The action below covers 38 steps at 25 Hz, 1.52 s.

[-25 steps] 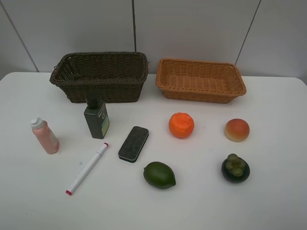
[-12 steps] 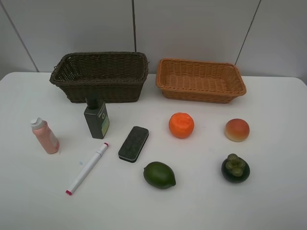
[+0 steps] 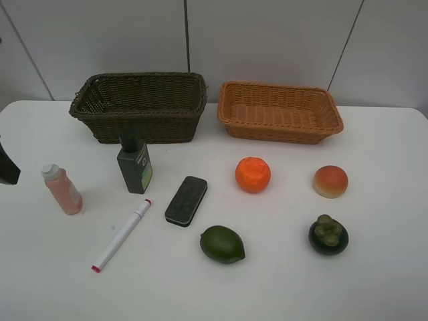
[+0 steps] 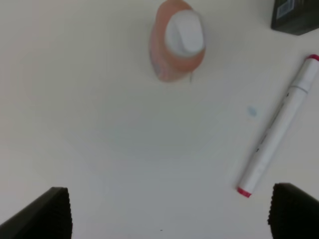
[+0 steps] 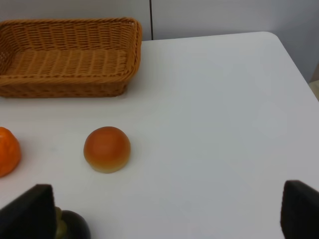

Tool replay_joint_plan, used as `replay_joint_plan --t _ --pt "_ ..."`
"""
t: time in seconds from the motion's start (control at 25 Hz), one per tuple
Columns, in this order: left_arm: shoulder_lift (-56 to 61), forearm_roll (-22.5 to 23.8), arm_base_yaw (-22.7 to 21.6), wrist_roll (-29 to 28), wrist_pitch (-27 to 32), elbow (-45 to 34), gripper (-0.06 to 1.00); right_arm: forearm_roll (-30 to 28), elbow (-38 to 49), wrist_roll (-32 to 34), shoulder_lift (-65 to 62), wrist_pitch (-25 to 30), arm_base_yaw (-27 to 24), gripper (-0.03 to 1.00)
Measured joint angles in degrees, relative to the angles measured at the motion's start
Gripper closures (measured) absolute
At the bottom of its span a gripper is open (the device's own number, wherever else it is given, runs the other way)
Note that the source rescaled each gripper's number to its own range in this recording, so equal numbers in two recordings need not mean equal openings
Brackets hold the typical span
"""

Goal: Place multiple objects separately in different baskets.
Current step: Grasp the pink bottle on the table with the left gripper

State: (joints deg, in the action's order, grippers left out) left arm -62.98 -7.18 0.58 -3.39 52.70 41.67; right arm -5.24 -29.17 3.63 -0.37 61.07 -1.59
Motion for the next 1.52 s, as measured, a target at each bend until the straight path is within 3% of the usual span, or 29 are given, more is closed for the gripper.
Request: replay_joint_plan --t 0.24,0.44,0.8,1.2,1.32,1.48,1.52 --pt "-18.68 -2.52 0.00 -3.87 -0.98 7.33 -0.02 0.00 0.00 0.00 0.00 0.00 0.00 -0.03" --pt "-26.67 -2.59 0.00 -4.78 -4.88 8.27 -0.02 0.00 0.00 0.00 0.00 0.00 0.00 -0.03" --pt "-35.65 -3.28 0.00 -4.97 -12.31 8.31 -0.02 0.00 0.00 0.00 0.00 0.00 0.00 -0.03" --pt "-37.77 -3.30 0.00 -4.97 -15.78 8.31 -0.01 0.00 0.00 0.00 0.00 0.00 0.00 -0.03" --pt "-37.77 -3.30 0.00 -4.97 -15.78 8.31 0.15 0.00 0.00 0.00 0.00 0.00 0.00 -0.03" --pt "-37.77 -3.24 0.00 -4.97 -15.78 8.31 0.68 0.00 0.00 0.00 0.00 0.00 0.00 -0.03" --pt "-37.77 -3.24 0.00 -4.97 -15.78 8.31 0.69 0.00 0.00 0.00 0.00 0.00 0.00 -0.03"
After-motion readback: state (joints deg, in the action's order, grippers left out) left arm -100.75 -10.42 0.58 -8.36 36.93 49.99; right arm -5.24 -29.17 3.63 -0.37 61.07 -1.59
